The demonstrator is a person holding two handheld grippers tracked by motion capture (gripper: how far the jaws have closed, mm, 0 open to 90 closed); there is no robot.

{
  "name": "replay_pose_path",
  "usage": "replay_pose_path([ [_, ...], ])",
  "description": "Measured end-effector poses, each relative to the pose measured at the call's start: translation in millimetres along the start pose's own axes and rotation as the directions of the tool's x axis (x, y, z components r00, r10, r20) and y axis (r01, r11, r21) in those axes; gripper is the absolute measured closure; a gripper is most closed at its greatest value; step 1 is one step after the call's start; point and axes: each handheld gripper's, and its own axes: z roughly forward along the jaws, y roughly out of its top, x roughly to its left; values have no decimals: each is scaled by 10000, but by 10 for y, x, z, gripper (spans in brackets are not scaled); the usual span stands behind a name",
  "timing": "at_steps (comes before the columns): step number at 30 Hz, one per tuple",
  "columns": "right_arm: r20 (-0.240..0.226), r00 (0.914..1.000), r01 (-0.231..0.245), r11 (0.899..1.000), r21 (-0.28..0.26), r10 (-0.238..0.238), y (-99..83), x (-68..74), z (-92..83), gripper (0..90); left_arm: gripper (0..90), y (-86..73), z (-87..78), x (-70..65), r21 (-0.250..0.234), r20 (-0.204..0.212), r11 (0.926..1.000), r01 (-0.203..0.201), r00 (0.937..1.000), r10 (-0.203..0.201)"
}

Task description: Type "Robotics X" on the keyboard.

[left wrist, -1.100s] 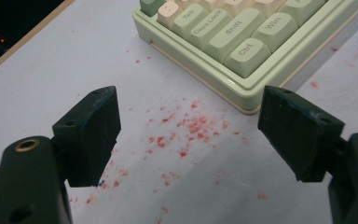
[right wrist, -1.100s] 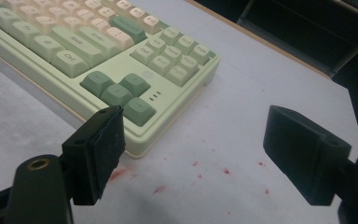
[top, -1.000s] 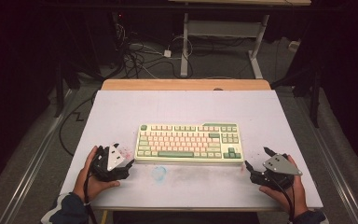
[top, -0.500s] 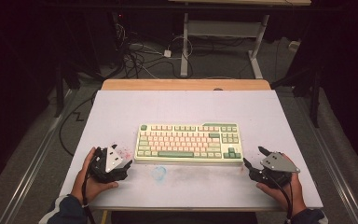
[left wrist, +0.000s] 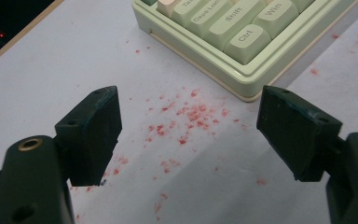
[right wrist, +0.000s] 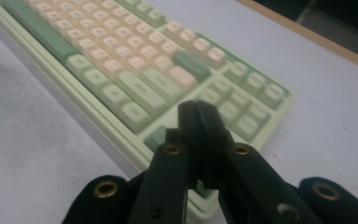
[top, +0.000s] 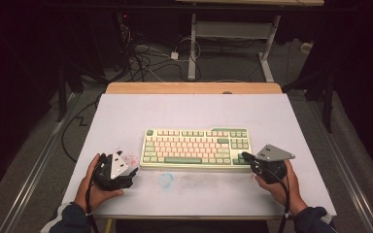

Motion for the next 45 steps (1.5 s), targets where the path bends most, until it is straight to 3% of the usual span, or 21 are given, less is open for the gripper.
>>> replay_pose_path([
  [6, -579, 9977, 360, 9991, 244, -345, 243, 85, 276, 900, 205, -5, -3, 7, 110, 54, 9999, 35, 10000, -36],
  [13, -930, 9945, 566, 9952, 794, -492, 278, 133, 510, 900, 206, -15, -18, 26, 159, 53, 9998, 95, 9999, -96],
  [30, -955, 9938, 653, 9934, 941, -563, 214, 143, 590, 900, 213, -19, -39, 32, 341, 208, 9993, 184, 9996, -191],
  [35, -979, 9943, 516, 9945, 913, -426, 175, 131, 599, 900, 374, -18, -52, 36, 495, 319, 9986, 167, 9993, -183],
  [37, -950, 9945, 514, 9949, 873, -430, 168, 135, 597, 900, 462, -21, -43, 39, 670, 206, 9977, 78, 9997, -92],
  [38, -943, 9947, 491, 9951, 856, -410, 164, 138, 598, 900, 525, -5, -60, 46, 803, 478, 9967, 153, 9987, -192],
  [42, -918, 9950, 465, 9958, 792, -392, 152, 142, 595, 900, 777, 24, -45, 49, 910, 535, 9953, 325, 9979, -375],
  [43, -906, 9951, 478, 9958, 786, -406, 151, 144, 595, 900, 822, 42, -26, 39, 1025, 604, 9934, 516, 9965, -580],
  [45, -890, 9951, 503, 9958, 763, -434, 148, 147, 594, 900, 868, 46, -16, 35, 1096, 651, 9930, 442, 9965, -516],
])
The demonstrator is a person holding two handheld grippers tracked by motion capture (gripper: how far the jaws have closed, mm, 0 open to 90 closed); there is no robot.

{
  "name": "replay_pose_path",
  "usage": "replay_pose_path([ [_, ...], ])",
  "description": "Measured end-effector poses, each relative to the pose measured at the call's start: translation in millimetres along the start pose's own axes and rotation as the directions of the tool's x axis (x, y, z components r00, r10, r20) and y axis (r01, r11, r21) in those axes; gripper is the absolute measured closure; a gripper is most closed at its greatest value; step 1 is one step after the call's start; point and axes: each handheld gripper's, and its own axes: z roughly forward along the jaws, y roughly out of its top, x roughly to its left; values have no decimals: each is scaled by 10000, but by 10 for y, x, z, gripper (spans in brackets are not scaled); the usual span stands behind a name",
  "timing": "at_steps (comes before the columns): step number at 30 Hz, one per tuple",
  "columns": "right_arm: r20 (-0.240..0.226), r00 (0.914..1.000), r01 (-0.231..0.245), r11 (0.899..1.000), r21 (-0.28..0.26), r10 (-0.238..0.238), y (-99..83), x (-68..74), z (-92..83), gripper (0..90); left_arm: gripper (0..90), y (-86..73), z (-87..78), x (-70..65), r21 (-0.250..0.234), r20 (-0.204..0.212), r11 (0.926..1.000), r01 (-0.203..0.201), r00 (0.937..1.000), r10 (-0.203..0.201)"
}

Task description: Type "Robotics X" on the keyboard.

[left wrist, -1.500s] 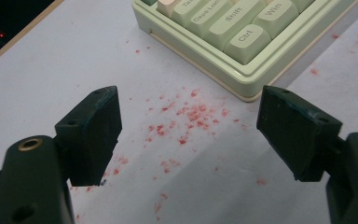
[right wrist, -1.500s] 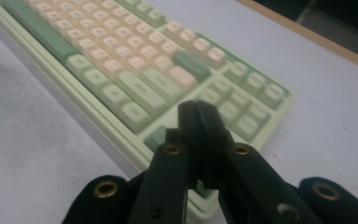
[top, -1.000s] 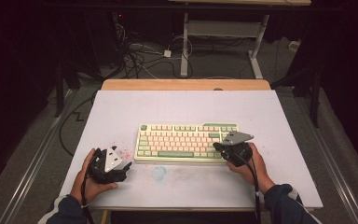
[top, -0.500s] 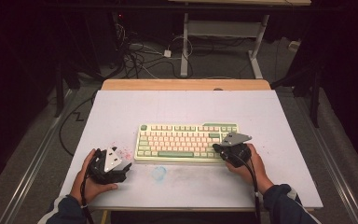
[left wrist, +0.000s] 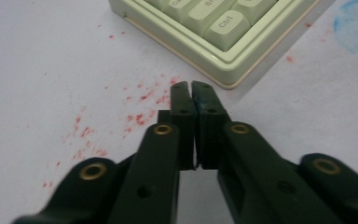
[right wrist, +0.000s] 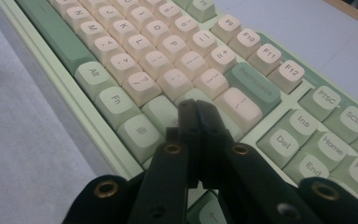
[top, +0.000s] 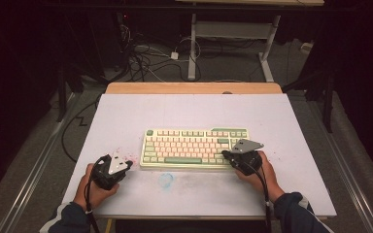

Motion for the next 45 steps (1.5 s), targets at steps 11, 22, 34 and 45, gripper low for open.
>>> replay_pose_path([
  [11, 42, 10000, 8, 10000, -43, -8, -9, 8, 0, 900, 870, 223, 192, -122, 240, 442, 9991, 349, 9984, -360],
  [22, 133, 9999, 11, 9999, -128, -10, -18, 20, 2, 900, 869, 477, 449, -317, 230, 737, 9997, -71, 9973, 54],
  [34, 167, 9999, 40, 9999, -106, -39, -18, 24, 0, 900, 870, 653, 798, -575, 556, 1113, 9977, -394, 9932, 331],
  [45, 171, 9998, 55, 9999, -133, -53, -22, 27, 1, 900, 869, 689, 1106, -722, 885, 1272, 9952, -419, 9914, 305],
])
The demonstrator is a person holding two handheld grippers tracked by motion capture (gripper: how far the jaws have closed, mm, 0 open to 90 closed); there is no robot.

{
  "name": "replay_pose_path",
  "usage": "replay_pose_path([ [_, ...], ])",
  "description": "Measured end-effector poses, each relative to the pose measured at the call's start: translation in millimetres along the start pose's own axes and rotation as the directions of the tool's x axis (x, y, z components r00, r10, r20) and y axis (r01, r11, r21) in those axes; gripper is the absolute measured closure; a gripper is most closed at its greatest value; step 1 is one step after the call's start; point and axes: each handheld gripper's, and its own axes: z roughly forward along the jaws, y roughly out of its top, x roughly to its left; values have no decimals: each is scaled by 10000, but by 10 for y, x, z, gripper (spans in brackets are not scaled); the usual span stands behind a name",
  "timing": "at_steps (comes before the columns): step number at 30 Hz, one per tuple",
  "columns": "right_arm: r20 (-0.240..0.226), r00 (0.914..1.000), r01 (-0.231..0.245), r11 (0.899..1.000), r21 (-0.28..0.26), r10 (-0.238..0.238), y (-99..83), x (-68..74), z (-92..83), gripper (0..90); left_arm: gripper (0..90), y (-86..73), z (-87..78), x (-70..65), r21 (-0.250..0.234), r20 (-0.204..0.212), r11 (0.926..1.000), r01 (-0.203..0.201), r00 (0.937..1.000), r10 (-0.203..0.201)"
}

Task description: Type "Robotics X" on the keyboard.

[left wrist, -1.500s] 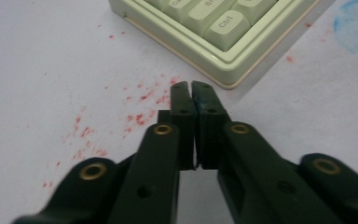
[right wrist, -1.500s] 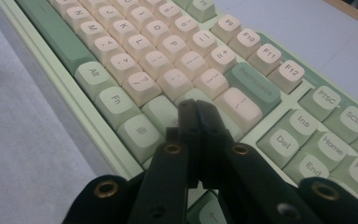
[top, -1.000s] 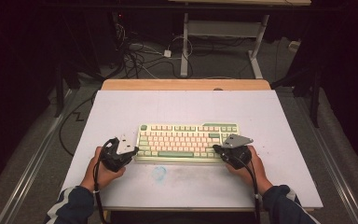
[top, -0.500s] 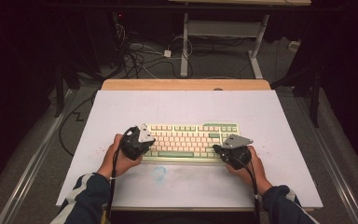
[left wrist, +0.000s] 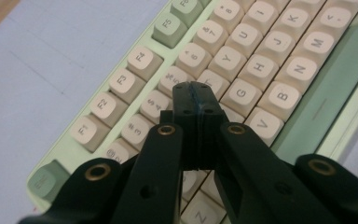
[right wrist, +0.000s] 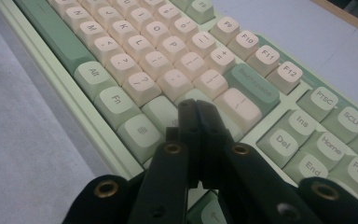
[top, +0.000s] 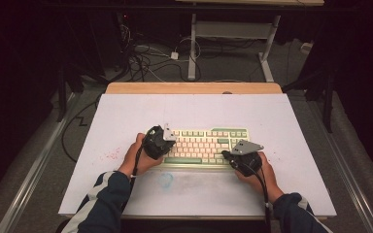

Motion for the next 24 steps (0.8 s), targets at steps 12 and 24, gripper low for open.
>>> replay_pose_path([
  [12, 4, 10000, 14, 10000, -5, -14, -1, 2, 0, 900, 868, 12, 120, -7, 69, -64, 9999, -93, 9999, 94],
  [24, 65, 10000, 76, 9999, -67, -76, 1, 4, -3, 900, 848, 20, 85, -14, -246, -149, 9991, -334, 9993, 330],
])
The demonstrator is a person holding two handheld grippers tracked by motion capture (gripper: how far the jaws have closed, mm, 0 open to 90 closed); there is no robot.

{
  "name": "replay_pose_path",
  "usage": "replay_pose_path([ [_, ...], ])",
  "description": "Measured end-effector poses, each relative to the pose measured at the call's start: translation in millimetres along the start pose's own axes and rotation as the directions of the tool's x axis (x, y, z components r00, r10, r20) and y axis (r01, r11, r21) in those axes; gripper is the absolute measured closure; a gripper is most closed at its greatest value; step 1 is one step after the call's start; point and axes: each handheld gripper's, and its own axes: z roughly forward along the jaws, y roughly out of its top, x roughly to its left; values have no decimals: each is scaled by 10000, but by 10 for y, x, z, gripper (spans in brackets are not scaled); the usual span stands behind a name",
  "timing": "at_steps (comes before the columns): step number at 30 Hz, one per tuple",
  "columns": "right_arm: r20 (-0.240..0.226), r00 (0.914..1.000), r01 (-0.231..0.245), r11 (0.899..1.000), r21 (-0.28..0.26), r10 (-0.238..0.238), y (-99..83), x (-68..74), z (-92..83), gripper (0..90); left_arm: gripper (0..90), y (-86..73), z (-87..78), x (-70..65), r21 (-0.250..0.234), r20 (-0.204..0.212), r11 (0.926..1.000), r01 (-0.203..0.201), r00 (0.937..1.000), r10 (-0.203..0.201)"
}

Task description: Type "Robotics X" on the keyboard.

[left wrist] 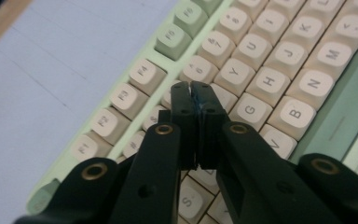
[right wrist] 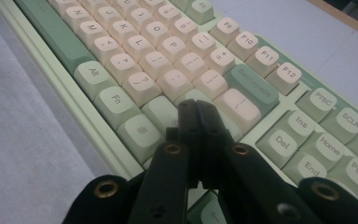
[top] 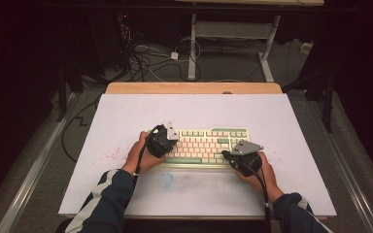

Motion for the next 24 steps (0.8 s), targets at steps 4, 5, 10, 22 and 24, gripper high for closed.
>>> replay_pose_path([
  [4, 1, 10000, -12, 10000, -37, 12, 0, -4, -23, 900, 802, 48, -100, -3, -443, 136, 9990, 52, 9999, -46],
  [5, 2, 10000, -79, 9999, -135, 79, 6, -9, -54, 900, 782, 67, -152, -5, -616, 217, 9981, 82, 9997, -69],
  [10, -30, 10000, -39, 9996, -285, 38, 5, -7, -115, 900, 634, 91, -257, 3, -1094, 308, 9940, 79, 9995, -46],
  [22, 2, 9997, -236, 9975, -668, 236, 20, -49, -293, 900, 216, -27, -638, 52, -2435, 62, 9694, -307, 9994, 332],
  [24, -22, 9997, -241, 9972, -706, 240, 30, -50, -306, 900, 196, -71, -731, 83, -2638, 96, 9642, -256, 9995, 292],
])
